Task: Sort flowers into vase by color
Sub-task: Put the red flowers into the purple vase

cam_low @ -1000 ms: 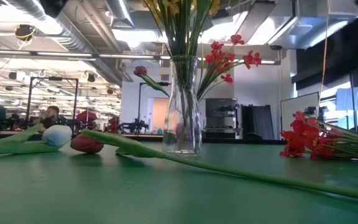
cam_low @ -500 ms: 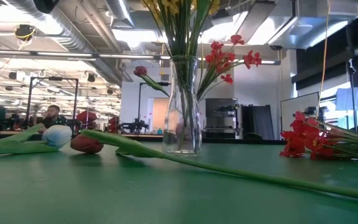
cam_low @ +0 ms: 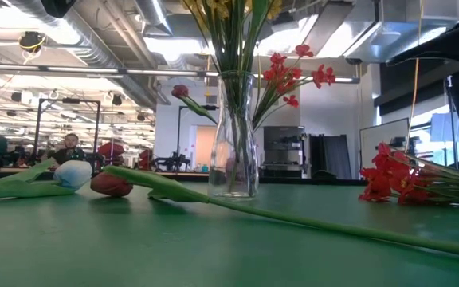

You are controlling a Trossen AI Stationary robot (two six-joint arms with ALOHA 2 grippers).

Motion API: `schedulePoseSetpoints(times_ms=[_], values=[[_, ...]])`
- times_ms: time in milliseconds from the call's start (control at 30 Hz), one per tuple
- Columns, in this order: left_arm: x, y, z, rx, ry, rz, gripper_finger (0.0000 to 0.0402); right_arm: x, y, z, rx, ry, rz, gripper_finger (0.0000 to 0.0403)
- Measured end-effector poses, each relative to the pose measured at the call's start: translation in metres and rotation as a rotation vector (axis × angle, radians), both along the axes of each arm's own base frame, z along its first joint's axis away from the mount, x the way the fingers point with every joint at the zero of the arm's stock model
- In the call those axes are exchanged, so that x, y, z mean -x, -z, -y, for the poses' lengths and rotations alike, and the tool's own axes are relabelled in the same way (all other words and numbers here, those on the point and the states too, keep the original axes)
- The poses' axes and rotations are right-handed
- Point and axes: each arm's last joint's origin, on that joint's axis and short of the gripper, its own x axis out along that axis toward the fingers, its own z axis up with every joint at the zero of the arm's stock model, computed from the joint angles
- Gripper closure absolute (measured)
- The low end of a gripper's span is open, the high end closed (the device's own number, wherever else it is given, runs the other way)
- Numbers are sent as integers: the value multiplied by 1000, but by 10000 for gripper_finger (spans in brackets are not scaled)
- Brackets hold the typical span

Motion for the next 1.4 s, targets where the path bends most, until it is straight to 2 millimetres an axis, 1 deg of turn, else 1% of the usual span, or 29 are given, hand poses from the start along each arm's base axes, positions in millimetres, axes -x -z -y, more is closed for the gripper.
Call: schedulePoseSetpoints(times_ms=[100, 200, 233, 267, 400, 467, 567, 700, 800, 933, 1033, 1100, 1167, 1233, 1333, 1400], values=[[0, 0, 0, -1, 0, -1, 227, -3, -3, -1, 15, -21, 20, 287], [0, 0, 0, -5, 1, -1, 227, -5, -5, -2, 56, -27, 61, 368], [0, 0, 0, -4, 1, -1, 227, -7, -7, -2, 81, -18, 87, 383], [1, -1, -1, -3, 2, 2, 227, -8, -8, -2, 103, -10, 115, 388], [5, -10, -7, 21, -9, 33, 227, -13, -18, 0, 233, 3, 214, 387], [7, -16, -13, 29, -25, 54, 227, -13, -25, 3, 323, 4, 219, 394], [10, -23, -20, 36, -44, 80, 227, -8, -42, 10, 447, 61, 212, 393], [13, -29, -26, 40, -51, 100, 227, -5, -71, 17, 562, 133, 278, 397], [12, -30, -28, 19, -66, 102, 227, -8, -98, 18, 599, 153, 422, 395], [10, -31, -33, 3, -88, 107, 227, -14, -134, 17, 685, 109, 585, 398], [7, -36, -40, -22, -103, 118, 227, -15, -159, 18, 780, 73, 677, 397], [4, -46, -46, -56, -108, 115, 227, -15, -176, 20, 840, 59, 736, 397], [1, -63, -55, -77, -110, 130, 227, -14, -191, 22, 913, 36, 789, 398], [-1, -85, -66, -104, -112, 149, 227, -13, -204, 23, 994, 20, 842, 399], [-5, -112, -82, -149, -93, 178, 227, -16, -220, 29, 1126, 0, 860, 398], [-10, -126, -93, -170, -59, 198, 227, -20, -228, 33, 1176, 1, 843, 398]])
